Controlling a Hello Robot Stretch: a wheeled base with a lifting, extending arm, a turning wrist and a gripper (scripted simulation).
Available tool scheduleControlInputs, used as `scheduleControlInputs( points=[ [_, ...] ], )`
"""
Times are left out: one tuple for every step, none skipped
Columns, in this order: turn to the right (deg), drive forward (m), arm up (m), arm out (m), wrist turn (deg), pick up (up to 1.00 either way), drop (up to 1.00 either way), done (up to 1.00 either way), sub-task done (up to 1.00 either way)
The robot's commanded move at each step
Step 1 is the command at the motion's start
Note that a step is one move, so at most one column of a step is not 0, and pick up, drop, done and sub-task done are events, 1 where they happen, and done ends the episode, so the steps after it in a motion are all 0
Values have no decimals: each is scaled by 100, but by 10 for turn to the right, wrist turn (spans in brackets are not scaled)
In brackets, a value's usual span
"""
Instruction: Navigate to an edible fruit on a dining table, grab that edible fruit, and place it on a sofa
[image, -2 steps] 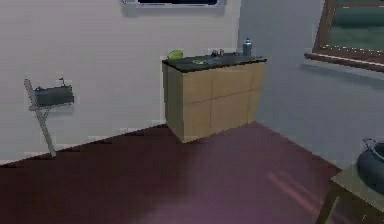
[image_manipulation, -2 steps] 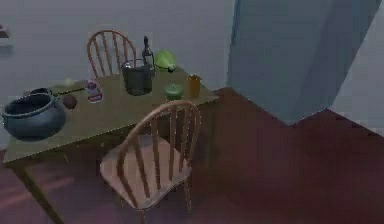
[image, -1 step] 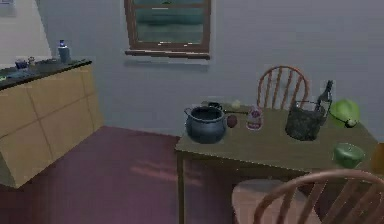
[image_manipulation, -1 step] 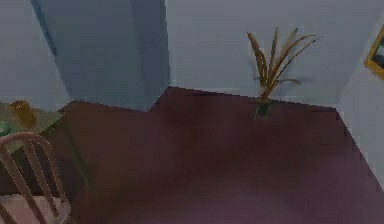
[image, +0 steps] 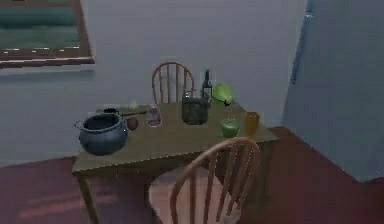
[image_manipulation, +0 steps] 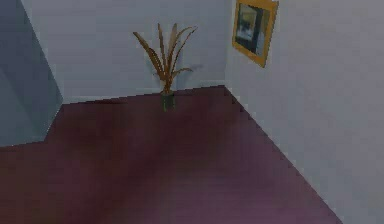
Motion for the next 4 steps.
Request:
scheduleControlInputs(
  points=[
    [0,35,0,0,0,0,0,0,0],
    [-450,0,0,0,0,0,0,0,0],
    [-240,0,0,0,0,0,0,0,0],
    [0,0,50,0,0,0,0,0,0]
  ],
)
